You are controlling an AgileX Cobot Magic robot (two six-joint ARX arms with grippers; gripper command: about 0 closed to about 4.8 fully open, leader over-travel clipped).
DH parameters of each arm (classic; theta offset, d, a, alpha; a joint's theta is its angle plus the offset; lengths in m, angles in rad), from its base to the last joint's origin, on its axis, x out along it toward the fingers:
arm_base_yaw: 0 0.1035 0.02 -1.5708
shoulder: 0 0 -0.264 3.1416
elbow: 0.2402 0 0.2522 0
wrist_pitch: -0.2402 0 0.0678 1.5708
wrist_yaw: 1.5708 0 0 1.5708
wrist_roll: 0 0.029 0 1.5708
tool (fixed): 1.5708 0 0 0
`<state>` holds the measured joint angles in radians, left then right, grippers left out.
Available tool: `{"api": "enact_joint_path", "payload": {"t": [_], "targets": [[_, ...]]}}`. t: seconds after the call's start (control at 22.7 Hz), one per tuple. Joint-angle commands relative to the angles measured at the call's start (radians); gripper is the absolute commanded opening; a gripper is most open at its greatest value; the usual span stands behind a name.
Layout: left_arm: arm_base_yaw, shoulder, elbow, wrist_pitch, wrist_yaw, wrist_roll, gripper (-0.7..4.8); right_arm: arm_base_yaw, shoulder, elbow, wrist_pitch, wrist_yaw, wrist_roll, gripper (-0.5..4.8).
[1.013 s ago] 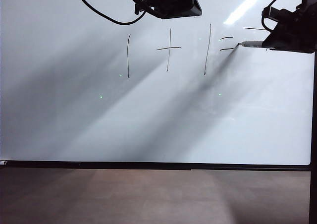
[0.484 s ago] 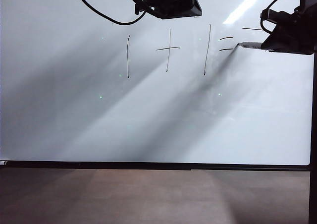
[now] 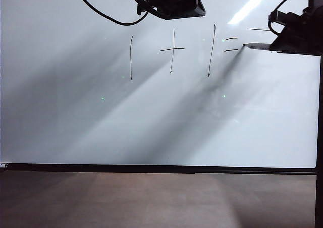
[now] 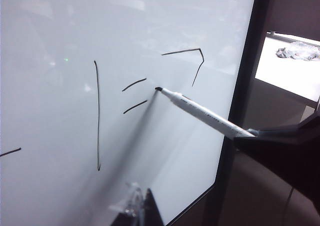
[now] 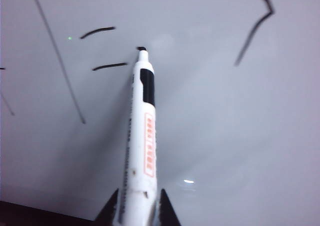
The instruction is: Reach to the right to find the marker pen, pick it up, and write the answer to the math problem on the whiteboard.
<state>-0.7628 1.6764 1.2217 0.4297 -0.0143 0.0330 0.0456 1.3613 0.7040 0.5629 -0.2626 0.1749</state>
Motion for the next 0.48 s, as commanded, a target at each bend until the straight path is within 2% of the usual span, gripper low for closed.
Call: {"api": "enact_joint_path", "payload": {"t": [0.04, 0.48], "targets": [[-0.003, -0.003, 0.004, 0.012, 0.003, 0.004, -0.05, -0.031, -0.003, 0.011, 0.013, 0.055, 0.009, -0.06], [-0.003, -0.003, 0.004, 0.012, 0.003, 0.004, -0.05, -0.095, -0.003, 0.010, 0.008, 0.023, 0.010, -0.06]]}}
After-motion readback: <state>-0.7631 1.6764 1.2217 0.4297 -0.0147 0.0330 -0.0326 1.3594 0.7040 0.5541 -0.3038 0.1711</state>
